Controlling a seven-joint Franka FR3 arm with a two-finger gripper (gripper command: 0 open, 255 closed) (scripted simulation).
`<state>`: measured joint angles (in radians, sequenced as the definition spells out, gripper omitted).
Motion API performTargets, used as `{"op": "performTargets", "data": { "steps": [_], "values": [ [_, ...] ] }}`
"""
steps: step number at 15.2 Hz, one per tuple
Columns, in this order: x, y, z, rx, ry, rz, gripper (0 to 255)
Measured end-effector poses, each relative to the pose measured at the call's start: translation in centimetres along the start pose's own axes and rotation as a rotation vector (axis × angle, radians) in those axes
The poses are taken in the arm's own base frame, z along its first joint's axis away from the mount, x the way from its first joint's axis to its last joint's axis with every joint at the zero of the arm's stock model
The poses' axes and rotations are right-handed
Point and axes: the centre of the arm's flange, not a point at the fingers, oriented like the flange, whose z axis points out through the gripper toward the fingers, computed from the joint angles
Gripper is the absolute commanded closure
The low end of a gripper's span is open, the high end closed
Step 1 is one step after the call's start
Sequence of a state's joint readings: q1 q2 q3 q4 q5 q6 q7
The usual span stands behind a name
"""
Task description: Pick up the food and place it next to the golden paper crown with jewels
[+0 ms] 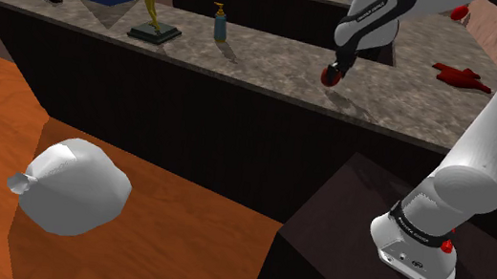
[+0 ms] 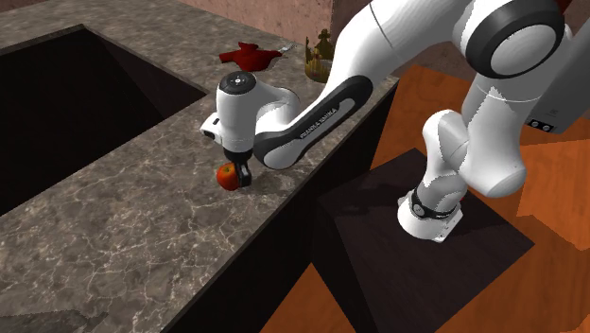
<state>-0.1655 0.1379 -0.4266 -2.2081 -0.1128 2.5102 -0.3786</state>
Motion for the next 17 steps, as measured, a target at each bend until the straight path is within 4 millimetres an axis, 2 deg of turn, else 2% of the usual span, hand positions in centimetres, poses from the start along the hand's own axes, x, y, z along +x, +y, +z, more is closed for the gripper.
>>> {"op": "performTargets", "data": {
  "steps": [17],
  "values": [
    [1.0,1.6,-8.7,0.0,0.0,0.0,255]
  ]
}}
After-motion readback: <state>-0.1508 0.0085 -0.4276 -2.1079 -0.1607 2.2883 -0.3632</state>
